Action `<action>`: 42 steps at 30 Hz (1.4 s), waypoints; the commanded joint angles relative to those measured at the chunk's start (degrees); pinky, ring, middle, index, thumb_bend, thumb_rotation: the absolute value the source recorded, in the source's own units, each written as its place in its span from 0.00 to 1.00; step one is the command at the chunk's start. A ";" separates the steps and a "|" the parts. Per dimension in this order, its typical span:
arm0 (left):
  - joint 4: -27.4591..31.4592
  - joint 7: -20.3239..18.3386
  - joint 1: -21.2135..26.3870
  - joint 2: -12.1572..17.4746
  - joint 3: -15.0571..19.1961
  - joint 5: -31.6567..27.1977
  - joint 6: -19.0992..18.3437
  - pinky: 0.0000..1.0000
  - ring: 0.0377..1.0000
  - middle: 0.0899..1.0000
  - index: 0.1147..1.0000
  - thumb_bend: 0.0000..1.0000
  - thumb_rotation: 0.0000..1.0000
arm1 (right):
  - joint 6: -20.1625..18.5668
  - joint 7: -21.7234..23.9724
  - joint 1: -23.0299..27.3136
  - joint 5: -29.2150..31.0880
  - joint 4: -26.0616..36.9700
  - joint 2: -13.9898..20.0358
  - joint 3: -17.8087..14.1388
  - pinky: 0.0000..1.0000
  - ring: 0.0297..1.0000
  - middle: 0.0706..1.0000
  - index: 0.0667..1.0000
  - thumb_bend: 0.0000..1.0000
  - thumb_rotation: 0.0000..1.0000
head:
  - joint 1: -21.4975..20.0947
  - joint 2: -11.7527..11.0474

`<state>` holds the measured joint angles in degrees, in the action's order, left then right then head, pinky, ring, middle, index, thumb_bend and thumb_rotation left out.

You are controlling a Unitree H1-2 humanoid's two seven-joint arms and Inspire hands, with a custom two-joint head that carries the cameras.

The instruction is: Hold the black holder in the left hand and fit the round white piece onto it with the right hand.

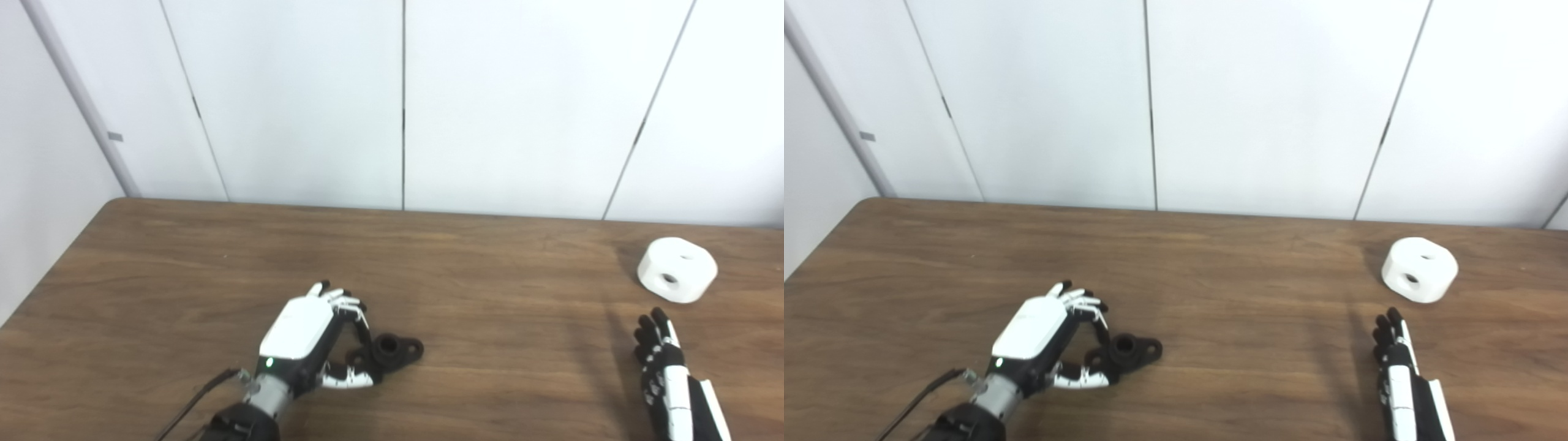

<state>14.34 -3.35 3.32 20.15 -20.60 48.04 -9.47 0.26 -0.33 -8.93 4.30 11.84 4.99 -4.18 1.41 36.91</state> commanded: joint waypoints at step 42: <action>-0.97 0.82 -7.82 -6.36 -1.63 1.22 7.92 0.96 0.87 0.75 0.42 0.52 0.04 | -8.95 -2.77 1.41 -2.75 9.94 1.23 -2.69 0.97 0.94 0.94 0.93 0.62 0.64 | -7.50 3.05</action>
<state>14.22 -1.95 -4.29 13.75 -21.80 49.11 -2.23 -9.15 -2.56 -8.89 2.73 19.42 5.24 -6.27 -5.53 39.99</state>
